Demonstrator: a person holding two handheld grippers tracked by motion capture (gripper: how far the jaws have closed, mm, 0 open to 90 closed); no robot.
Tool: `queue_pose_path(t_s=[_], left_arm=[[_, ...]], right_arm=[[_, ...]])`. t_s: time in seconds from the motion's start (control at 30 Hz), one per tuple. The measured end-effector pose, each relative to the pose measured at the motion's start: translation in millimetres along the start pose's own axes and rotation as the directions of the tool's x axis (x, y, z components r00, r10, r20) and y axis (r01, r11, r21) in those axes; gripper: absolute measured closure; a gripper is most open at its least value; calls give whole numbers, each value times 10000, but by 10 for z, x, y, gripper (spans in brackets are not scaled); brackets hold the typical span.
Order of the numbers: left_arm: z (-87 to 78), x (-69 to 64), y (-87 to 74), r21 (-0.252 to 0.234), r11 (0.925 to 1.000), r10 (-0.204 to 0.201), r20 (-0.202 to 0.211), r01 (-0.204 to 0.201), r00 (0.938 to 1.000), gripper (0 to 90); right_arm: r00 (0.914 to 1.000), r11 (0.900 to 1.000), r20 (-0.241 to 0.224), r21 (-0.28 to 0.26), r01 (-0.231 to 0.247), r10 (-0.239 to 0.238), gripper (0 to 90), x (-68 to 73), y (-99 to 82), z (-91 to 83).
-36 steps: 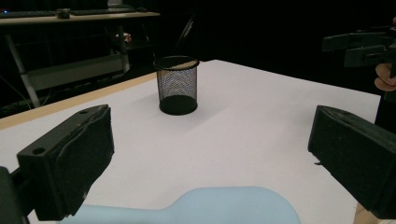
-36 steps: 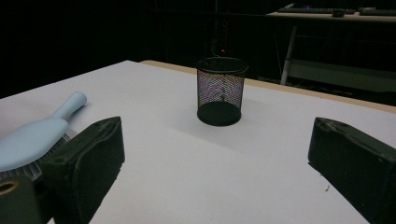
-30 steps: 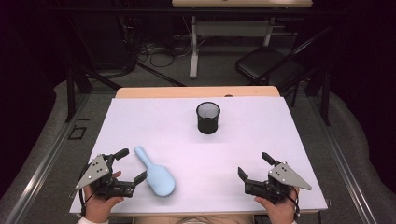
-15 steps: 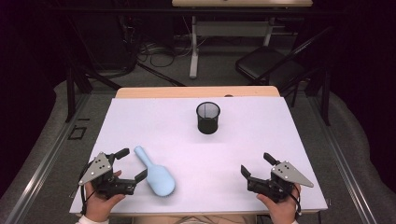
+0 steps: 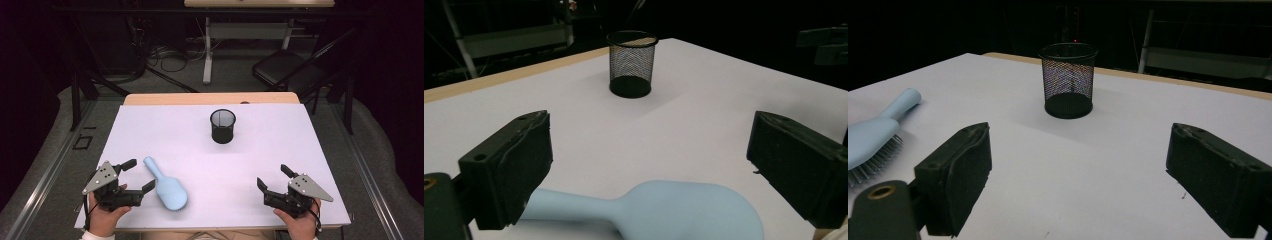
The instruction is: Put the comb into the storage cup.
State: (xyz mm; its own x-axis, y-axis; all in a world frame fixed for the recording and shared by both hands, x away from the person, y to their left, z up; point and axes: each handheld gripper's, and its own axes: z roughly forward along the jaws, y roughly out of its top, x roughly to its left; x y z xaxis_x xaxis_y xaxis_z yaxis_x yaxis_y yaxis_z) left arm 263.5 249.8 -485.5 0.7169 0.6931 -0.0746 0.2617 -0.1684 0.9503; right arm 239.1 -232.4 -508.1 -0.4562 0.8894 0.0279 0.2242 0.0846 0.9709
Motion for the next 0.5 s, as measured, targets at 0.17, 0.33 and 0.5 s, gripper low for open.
queue_pose_path(t_s=[0.17, 0.33, 0.5], left_arm=[[-19, 51, 38, 8, 9997, -224, -335, 224, 9992, 76], [-19, 108, 93, 111, 9991, -394, -740, 403, 9965, 146], [-6, 158, 160, 316, 9984, -442, -870, 471, 9952, 151]], right_arm=[[10000, 10000, 9, 73, -49, 49, 124, -2, -6, 23], [10000, 9999, 17, 106, -73, 73, 132, 10, -10, 43], [10000, 9999, 46, 128, -30, 30, 137, 16, -13, 57]])
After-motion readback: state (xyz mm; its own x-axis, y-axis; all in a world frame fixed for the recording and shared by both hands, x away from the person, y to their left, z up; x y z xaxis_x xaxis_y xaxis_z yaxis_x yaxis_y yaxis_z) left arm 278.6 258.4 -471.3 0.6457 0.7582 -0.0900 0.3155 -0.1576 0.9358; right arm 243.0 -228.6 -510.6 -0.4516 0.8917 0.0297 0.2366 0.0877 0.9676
